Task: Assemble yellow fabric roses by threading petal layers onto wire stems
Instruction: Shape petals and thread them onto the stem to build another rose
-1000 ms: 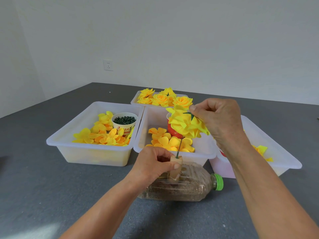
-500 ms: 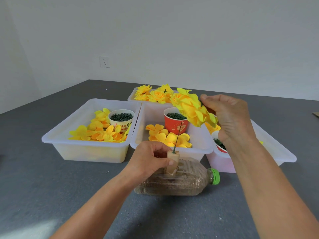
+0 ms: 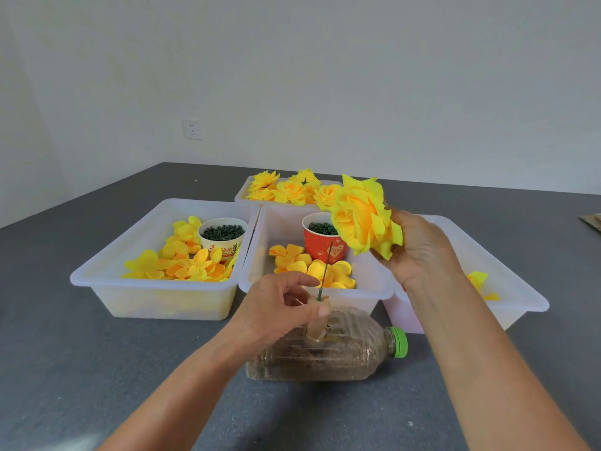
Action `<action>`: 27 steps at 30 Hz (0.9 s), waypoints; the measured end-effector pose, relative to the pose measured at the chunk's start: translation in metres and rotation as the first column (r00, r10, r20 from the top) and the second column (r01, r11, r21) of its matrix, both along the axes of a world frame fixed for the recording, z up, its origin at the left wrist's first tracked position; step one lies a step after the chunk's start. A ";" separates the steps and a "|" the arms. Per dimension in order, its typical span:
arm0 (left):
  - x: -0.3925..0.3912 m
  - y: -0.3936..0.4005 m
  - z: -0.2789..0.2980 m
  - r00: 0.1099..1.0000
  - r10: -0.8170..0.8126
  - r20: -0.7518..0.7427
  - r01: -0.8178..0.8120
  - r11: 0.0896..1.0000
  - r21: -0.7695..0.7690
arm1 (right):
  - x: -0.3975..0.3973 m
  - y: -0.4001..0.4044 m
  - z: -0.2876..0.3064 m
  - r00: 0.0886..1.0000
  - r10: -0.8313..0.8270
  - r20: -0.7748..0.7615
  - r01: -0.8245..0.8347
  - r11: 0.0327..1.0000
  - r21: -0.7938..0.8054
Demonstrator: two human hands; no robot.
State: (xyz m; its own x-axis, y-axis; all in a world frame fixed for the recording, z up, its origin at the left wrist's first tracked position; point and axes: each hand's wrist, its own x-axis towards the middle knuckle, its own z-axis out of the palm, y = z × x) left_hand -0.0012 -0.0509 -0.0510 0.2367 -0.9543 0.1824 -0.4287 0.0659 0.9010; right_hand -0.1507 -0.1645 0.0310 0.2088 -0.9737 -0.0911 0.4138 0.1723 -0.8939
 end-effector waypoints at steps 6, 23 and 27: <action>-0.007 -0.005 0.037 0.983 0.154 -0.102 -0.170 0.970 -0.174 | -0.003 -0.004 -0.010 0.955 0.106 0.276 -0.172 0.958 0.229; -0.010 -0.078 0.094 0.828 0.147 -0.541 -0.153 0.988 0.036 | 0.029 -0.017 -0.027 0.884 0.266 0.383 -0.380 0.887 0.261; 0.001 -0.087 0.097 0.810 0.205 -0.550 -0.209 0.976 0.056 | 0.033 -0.025 -0.029 0.898 0.266 0.350 -0.338 0.927 0.163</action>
